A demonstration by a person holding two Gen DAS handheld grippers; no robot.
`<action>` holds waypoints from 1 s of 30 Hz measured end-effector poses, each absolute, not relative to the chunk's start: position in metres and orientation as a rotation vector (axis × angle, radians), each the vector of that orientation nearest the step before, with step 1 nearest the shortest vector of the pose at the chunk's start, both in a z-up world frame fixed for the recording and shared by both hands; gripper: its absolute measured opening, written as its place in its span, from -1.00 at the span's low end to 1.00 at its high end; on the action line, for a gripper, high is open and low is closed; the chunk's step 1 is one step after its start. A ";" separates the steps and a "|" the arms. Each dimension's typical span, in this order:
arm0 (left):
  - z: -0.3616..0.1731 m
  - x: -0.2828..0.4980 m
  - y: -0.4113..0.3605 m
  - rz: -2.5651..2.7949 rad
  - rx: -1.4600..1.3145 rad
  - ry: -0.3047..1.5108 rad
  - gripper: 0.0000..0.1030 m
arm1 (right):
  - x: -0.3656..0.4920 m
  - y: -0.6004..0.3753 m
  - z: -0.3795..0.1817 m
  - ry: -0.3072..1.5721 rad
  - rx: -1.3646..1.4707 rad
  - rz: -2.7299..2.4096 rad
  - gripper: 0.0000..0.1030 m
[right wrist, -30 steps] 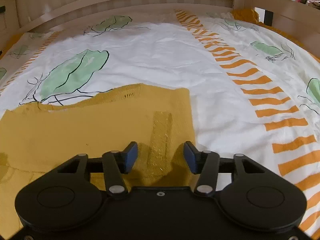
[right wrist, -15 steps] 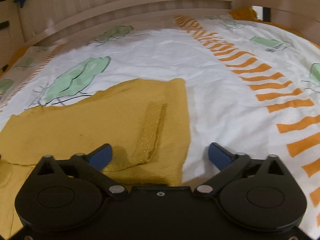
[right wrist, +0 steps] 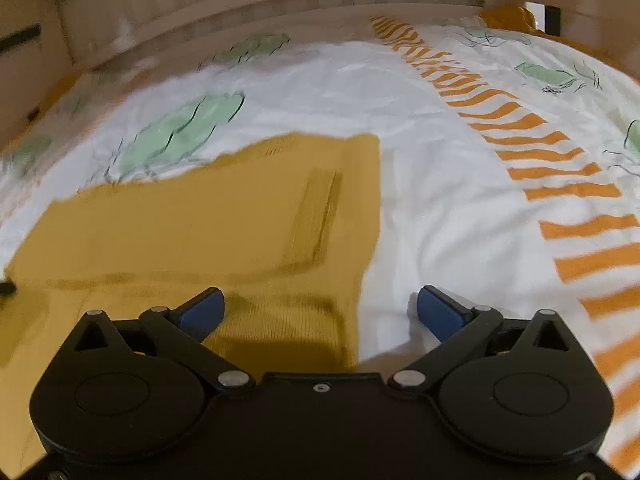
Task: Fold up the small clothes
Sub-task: 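Open the right gripper and move both grippers toward the sweater hem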
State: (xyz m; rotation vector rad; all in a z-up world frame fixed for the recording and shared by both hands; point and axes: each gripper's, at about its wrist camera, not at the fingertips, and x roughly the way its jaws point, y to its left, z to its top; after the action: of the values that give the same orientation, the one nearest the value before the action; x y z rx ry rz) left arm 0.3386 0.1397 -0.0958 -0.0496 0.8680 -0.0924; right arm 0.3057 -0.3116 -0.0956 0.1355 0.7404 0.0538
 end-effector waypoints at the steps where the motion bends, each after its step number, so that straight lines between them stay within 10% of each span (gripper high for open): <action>1: -0.094 0.333 0.142 -0.089 -0.055 0.874 0.66 | 0.300 -0.310 -0.095 0.751 0.121 0.056 0.98; 30: -0.066 0.118 0.144 -0.072 -0.011 0.834 0.47 | 0.088 -0.299 -0.043 0.708 0.148 0.083 0.87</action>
State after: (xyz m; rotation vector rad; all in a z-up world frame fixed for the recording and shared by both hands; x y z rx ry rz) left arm 0.1176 0.1440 -0.0660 -0.0106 0.8336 -0.0725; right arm 0.0880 -0.2985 -0.0428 0.1484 0.7082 0.0832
